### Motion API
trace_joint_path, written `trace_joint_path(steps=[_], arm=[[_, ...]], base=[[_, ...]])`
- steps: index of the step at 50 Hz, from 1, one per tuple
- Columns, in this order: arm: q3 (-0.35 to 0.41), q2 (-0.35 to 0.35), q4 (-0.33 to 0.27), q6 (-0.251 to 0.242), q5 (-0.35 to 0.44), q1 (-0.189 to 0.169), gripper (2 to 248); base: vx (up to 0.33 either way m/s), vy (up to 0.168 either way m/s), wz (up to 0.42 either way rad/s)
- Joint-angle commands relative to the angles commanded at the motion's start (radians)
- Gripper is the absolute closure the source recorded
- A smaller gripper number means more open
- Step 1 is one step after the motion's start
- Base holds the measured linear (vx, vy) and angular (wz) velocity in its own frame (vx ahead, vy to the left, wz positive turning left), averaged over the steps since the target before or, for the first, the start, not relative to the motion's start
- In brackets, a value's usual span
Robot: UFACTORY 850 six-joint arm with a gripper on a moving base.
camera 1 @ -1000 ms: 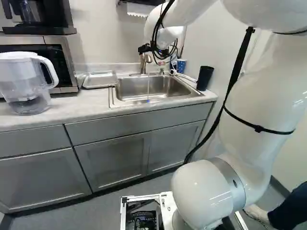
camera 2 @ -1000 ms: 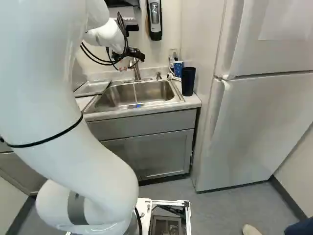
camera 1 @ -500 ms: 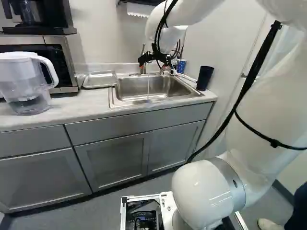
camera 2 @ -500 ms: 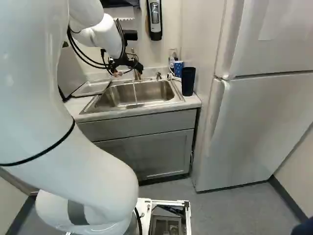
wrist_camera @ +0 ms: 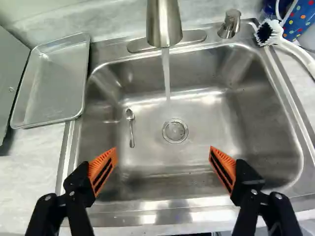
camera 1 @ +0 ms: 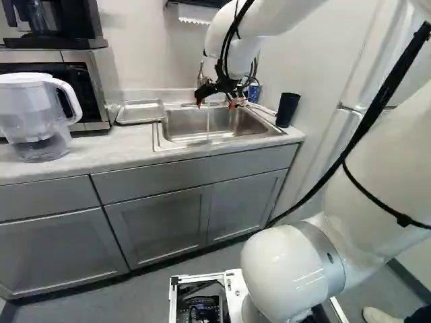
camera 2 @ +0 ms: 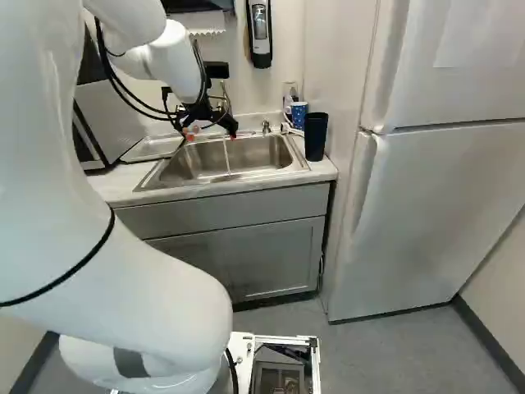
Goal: Rinse the cup and place it in the tray
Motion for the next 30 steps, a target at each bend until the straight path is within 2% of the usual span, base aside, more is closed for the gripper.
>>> trace_joint_path(steps=[30], arm=[[0.005, 0.005, 0.012, 0.0, 0.004, -0.008, 3]], base=[[0.0, 0.0, 0.0]])
